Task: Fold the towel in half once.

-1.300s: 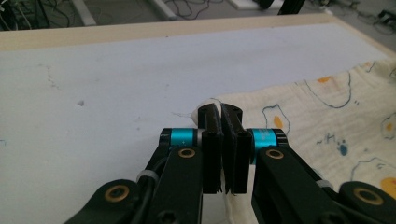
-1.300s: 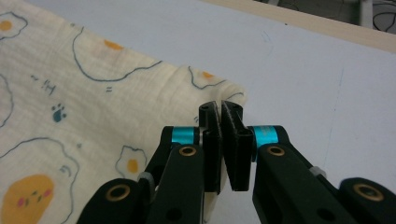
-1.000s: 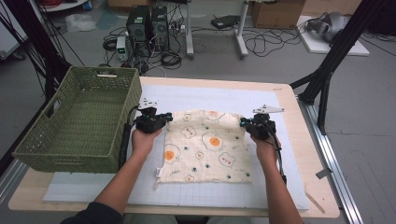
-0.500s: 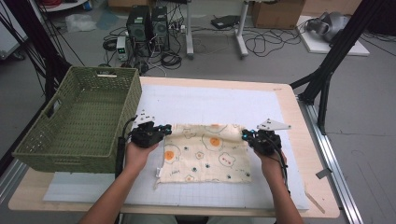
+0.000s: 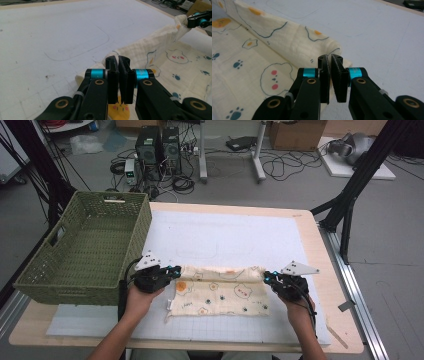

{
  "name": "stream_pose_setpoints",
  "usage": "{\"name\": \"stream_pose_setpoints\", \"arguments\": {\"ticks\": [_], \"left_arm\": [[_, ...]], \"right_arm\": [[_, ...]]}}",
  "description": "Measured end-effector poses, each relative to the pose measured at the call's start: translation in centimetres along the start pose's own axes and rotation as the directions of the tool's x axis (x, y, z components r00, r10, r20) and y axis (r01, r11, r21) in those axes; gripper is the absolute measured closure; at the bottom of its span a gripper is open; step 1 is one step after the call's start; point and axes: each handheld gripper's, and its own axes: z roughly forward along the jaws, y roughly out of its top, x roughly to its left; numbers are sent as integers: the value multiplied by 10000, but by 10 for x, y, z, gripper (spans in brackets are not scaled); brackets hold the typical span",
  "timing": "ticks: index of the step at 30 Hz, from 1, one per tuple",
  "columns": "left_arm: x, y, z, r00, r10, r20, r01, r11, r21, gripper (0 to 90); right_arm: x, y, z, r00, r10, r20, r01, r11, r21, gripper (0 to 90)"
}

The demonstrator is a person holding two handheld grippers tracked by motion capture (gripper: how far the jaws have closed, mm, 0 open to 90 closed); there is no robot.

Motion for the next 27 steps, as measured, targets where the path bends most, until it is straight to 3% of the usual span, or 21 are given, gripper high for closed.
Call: {"name": "stream_pose_setpoints", "arguments": {"ticks": [7,11,14,20,25,27], "left_arm": [[-2,-13,-3,9999,-27,111,24,9997,227,840],[-2,-14,-7,9996,-34,271,31,9999,110,827],[-1,-13,-9,9992,-111,386,117,9998,-159,707],[7,-11,-1,9984,-516,-252,513,9986,-101,512],[18,-8,14,9917,-828,-980,837,9965,50,479],[24,-7,22,9871,-1223,-1037,1257,9917,271,460]], "right_arm": [[5,-6,-7,9998,-28,-209,29,10000,21,849],[7,-10,-10,9997,-161,-156,163,9997,183,814],[6,-11,-14,9998,-178,110,177,9998,72,750],[2,-13,-8,9972,306,681,-303,9995,-59,557],[-2,-9,5,9924,837,901,-833,9965,-82,470],[-5,-7,13,9908,962,949,-974,9952,83,459]]}}
